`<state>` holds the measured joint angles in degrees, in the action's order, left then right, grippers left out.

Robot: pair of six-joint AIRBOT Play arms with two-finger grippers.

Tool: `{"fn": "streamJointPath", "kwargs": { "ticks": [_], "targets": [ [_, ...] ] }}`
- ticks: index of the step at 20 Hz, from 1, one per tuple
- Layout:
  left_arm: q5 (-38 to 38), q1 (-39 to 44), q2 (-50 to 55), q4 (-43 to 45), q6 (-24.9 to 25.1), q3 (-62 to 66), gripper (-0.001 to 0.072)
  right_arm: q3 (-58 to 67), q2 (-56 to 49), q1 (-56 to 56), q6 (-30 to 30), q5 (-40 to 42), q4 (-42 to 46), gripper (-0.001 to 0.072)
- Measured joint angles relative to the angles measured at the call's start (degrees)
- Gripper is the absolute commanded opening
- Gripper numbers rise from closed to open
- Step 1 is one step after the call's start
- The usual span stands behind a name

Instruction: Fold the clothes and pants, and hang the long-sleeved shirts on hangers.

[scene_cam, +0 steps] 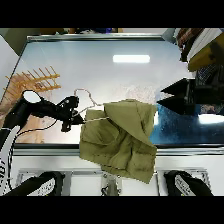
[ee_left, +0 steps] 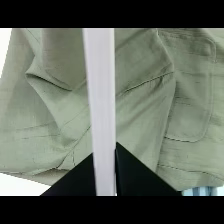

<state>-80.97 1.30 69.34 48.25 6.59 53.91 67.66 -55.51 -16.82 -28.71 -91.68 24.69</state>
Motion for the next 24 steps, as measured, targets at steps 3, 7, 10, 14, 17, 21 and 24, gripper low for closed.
{"fn": "streamJointPath", "kwargs": {
  "ticks": [3,7,10,14,17,21,24],
  "targets": [
    [0.0,0.0,0.0,0.0,0.0,0.0,0.0016,-6.3,-2.4,-6.4,13.4,-3.8,-4.6,0.0616],
    [0.0,0.0,0.0,0.1,0.0,0.0,0.0016,-10.3,-7.3,-5.9,25.1,-6.1,-7.5,0.0616],
    [0.0,0.0,0.0,0.1,0.0,0.0,0.0015,-11.2,-11.7,-1.9,29.2,-6.7,-8.5,0.0617],
    [0.0,0.0,0.0,0.1,0.0,0.0,0.0016,-11.5,-15.8,3.7,32.0,-5.9,-9.4,0.0616],
    [0.0,0.0,0.0,0.2,0.0,0.0,0.0016,-11.6,-17.1,6.7,32.8,-4.1,-10.5,0.0616],
    [0.0,0.0,0.0,0.2,0.0,0.0,0.0016,-11.6,-17.6,9.9,32.3,-2.4,-11.0,0.0617],
    [0.0,0.0,0.0,0.2,0.0,0.0,0.0015,-11.6,-17.7,11.9,32.1,-1.6,-11.4,0.0617]
  ]
}}
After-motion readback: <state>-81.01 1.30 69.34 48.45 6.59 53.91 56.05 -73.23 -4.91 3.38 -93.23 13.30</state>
